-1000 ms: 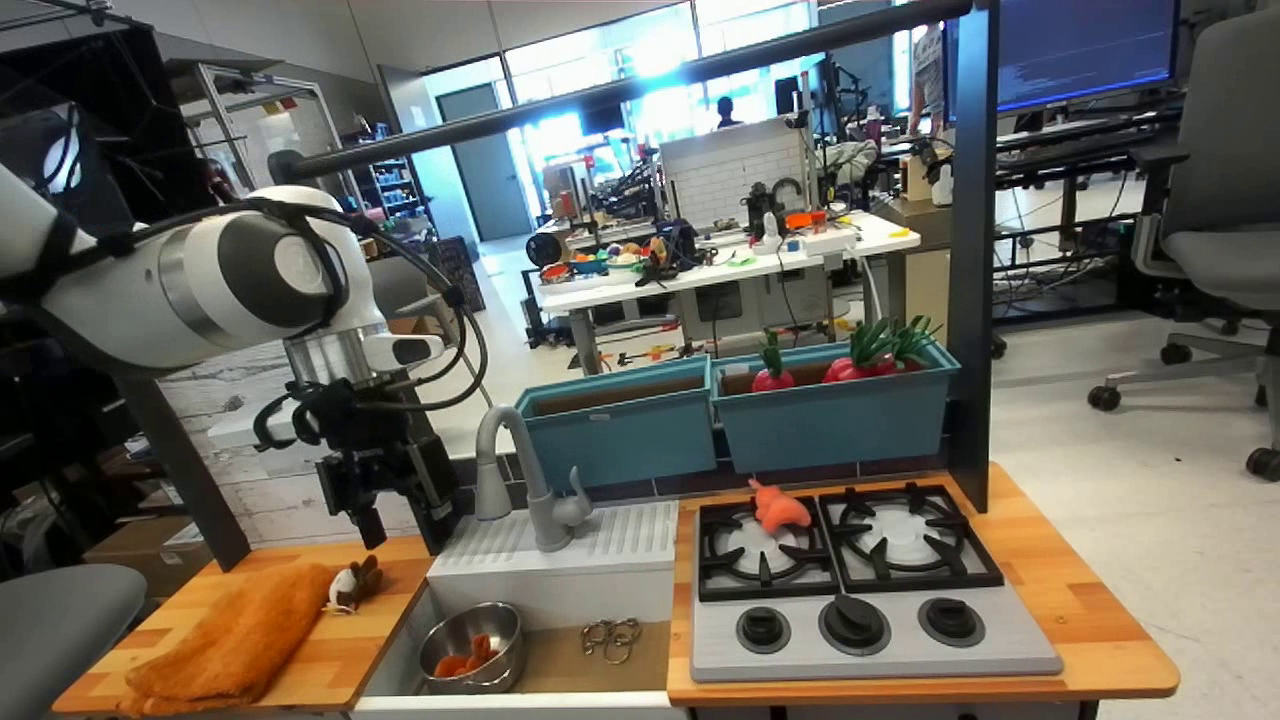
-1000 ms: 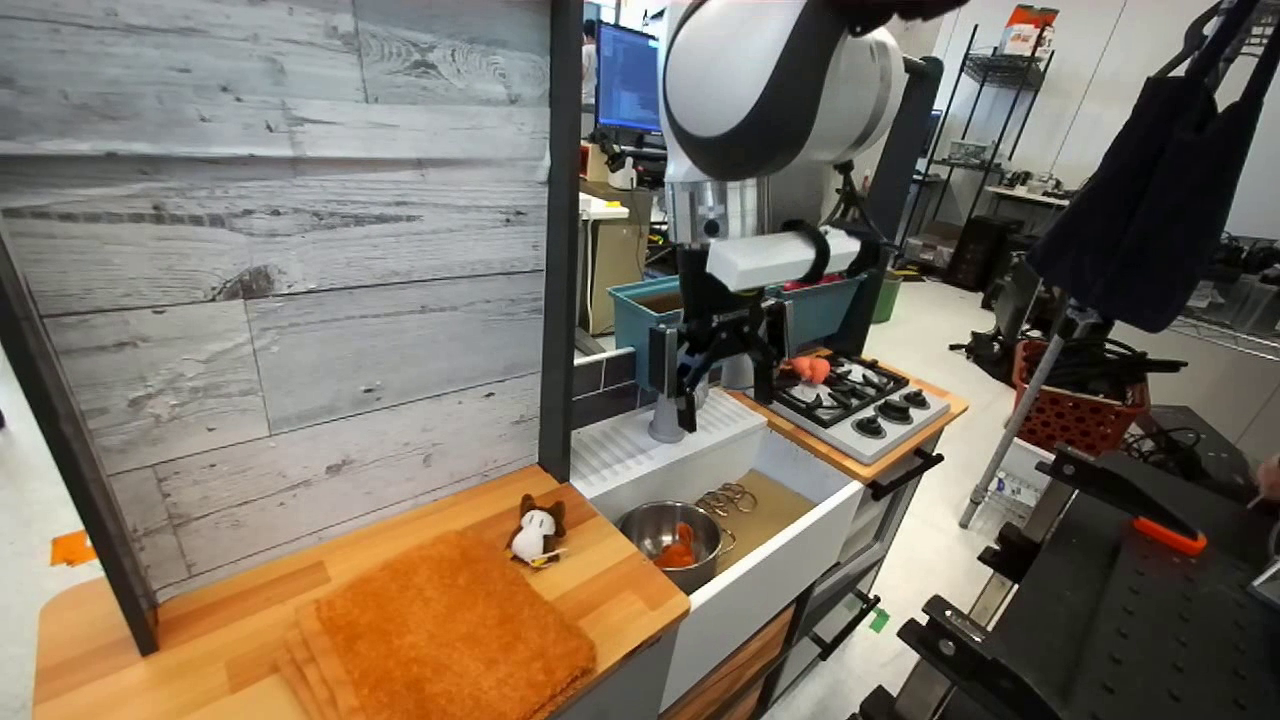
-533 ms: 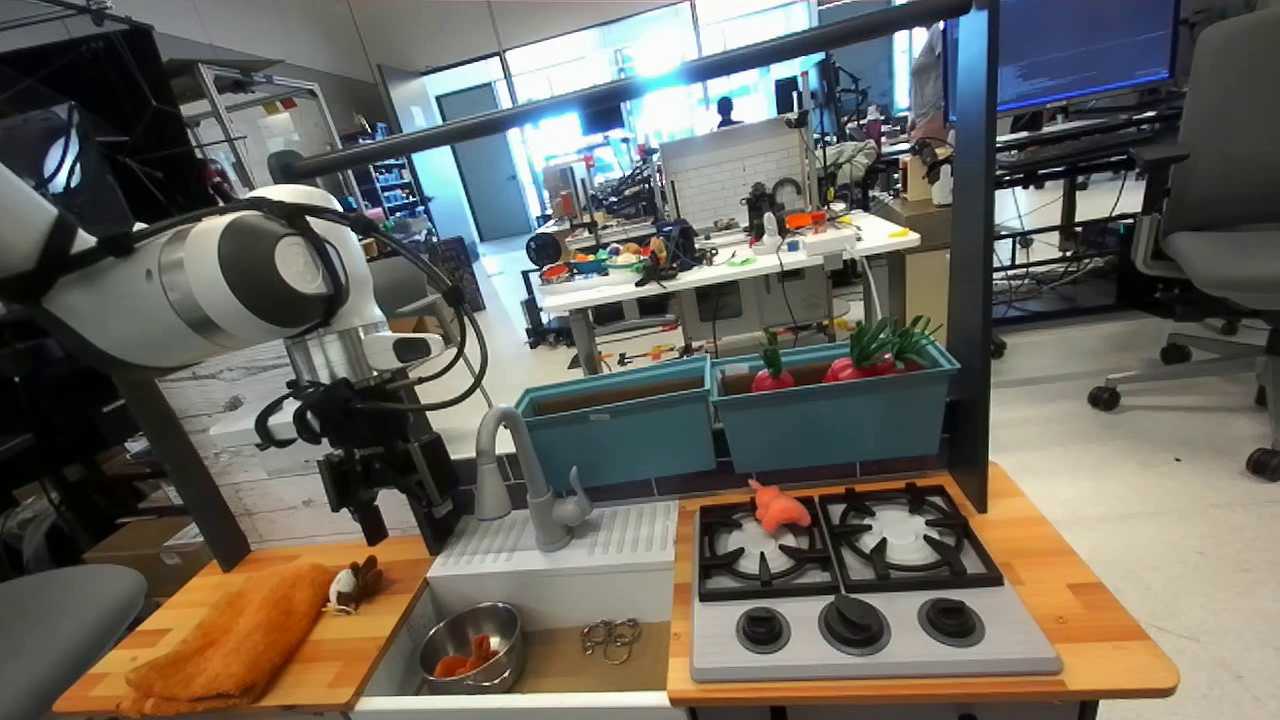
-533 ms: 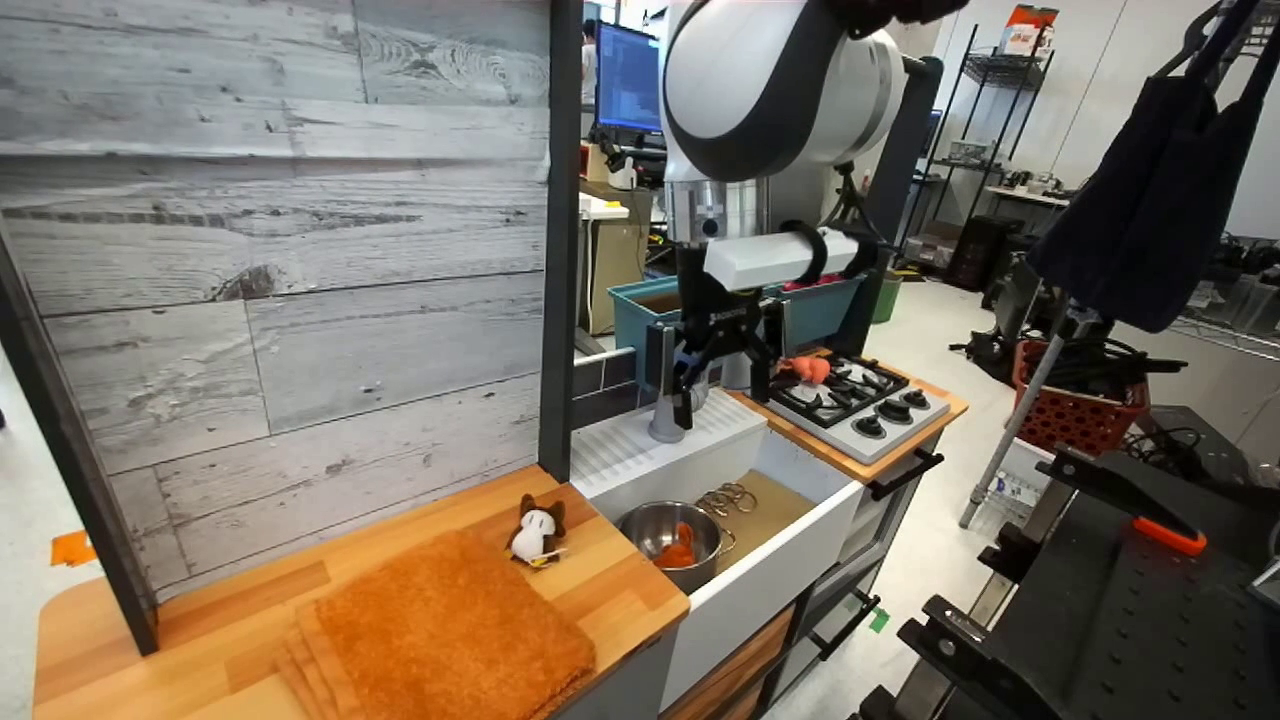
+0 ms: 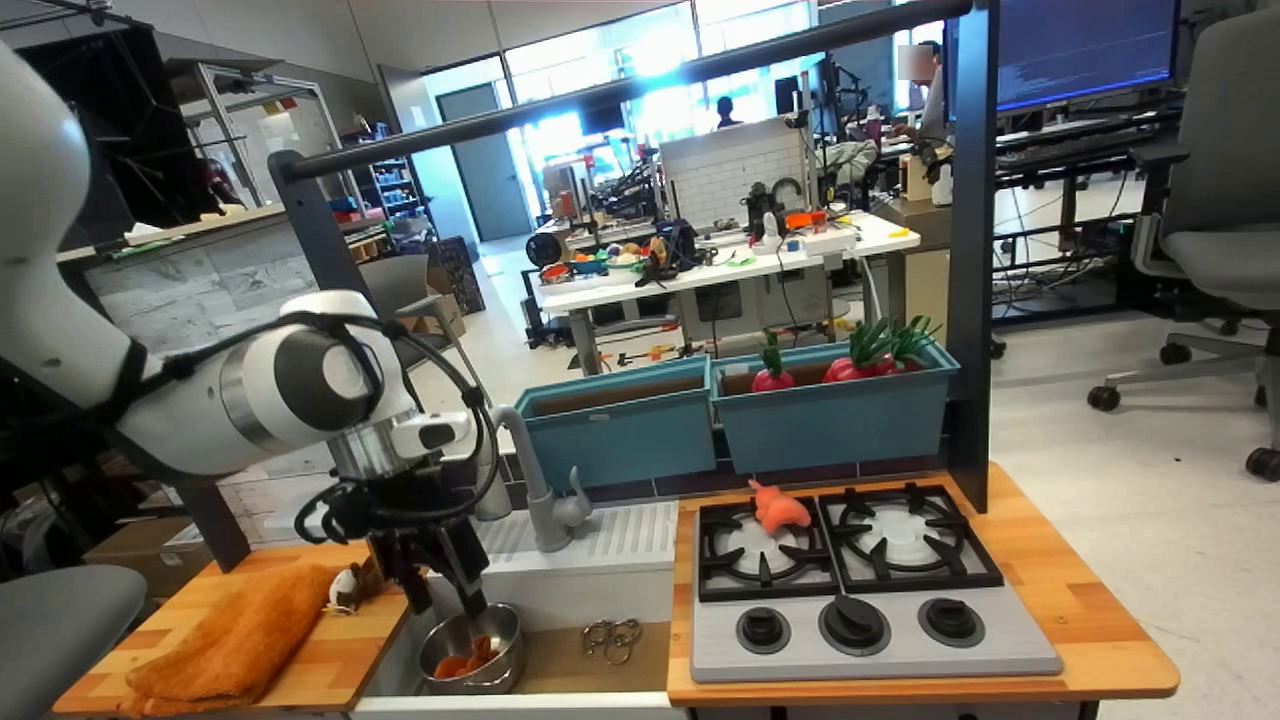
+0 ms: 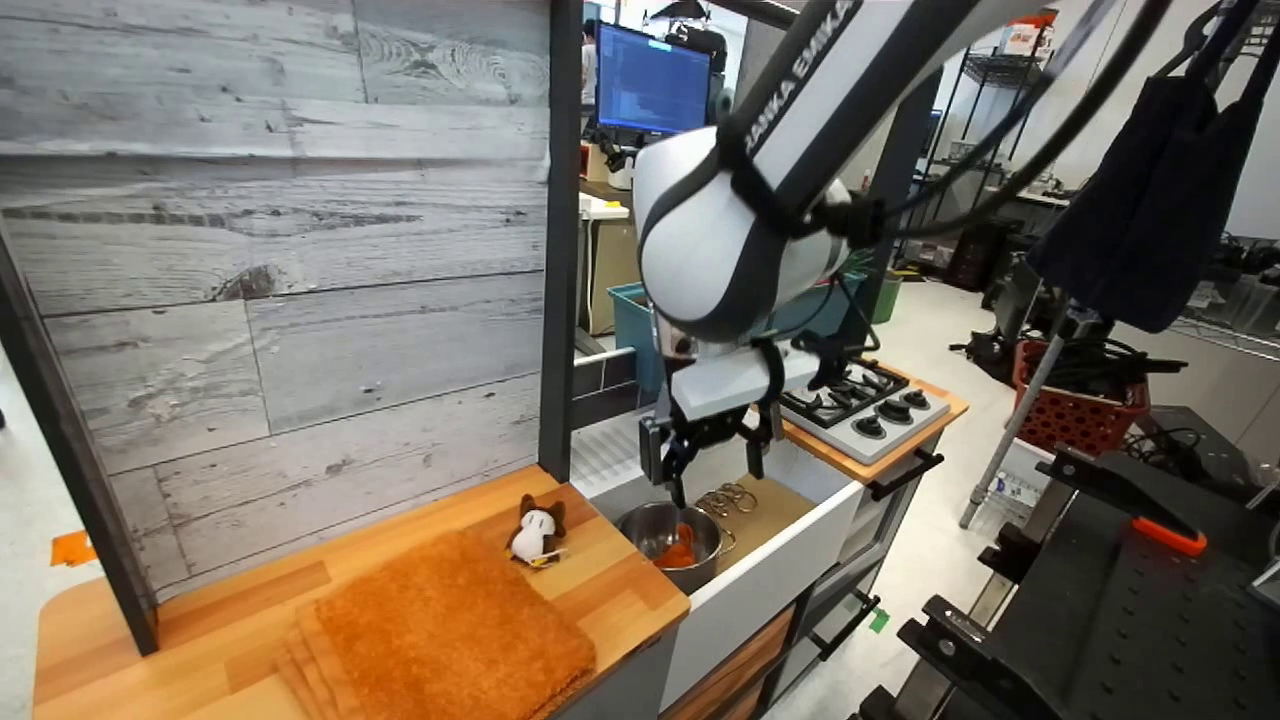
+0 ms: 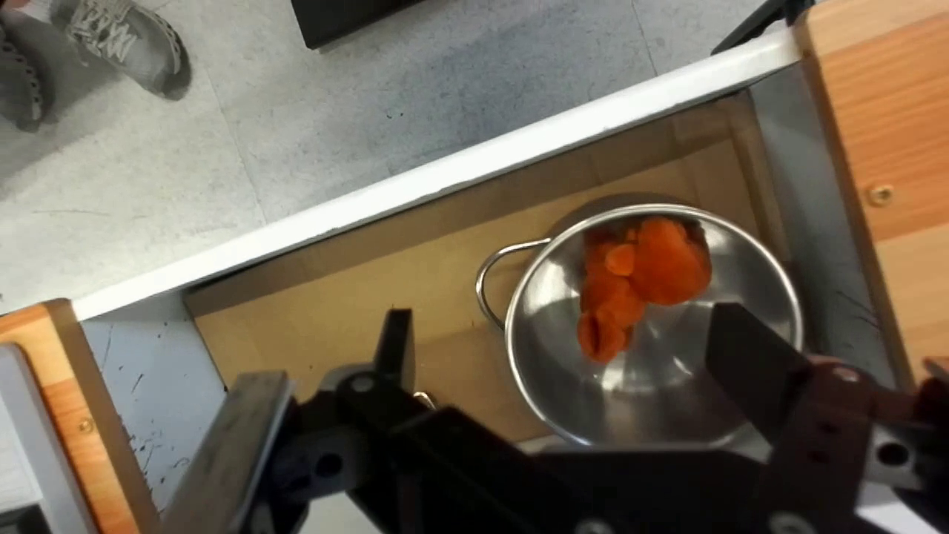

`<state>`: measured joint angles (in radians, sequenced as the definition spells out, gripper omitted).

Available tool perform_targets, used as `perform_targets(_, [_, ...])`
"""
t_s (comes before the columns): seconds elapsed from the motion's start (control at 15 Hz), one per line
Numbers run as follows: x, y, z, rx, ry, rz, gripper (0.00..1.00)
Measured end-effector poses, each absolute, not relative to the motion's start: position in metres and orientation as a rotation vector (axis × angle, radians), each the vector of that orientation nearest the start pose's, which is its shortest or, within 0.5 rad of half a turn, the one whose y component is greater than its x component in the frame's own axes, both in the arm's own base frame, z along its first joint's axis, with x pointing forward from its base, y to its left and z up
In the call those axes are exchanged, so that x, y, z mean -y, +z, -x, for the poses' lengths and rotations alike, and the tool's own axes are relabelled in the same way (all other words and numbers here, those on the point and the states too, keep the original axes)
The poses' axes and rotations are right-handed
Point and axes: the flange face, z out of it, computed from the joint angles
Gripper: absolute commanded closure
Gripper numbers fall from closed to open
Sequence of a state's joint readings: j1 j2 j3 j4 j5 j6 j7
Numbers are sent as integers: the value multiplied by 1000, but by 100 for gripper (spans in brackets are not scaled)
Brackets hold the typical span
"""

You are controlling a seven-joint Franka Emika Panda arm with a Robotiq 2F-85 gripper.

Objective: Wipe the counter with the towel, then pick up the plush toy from the sink and put them on the stove and counter

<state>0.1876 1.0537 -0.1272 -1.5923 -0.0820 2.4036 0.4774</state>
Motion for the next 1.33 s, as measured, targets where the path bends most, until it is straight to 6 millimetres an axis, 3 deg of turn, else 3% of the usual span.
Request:
perform_targets(0.27, [-50,-68,-635,-540,302,3362,0])
perform_targets(0.47, [-60,-96,-644,-530,251,3380,0])
perform_targets(0.67, [-60,-104,-654,-523,220,3393,0])
perform_targets(1.13, [-61,-103,-662,-527,271,3415,0])
perform_targets(1.2, [-61,-102,-662,-527,276,3416,25])
perform_targets(1.33, [-61,-101,-663,-525,281,3420,34])
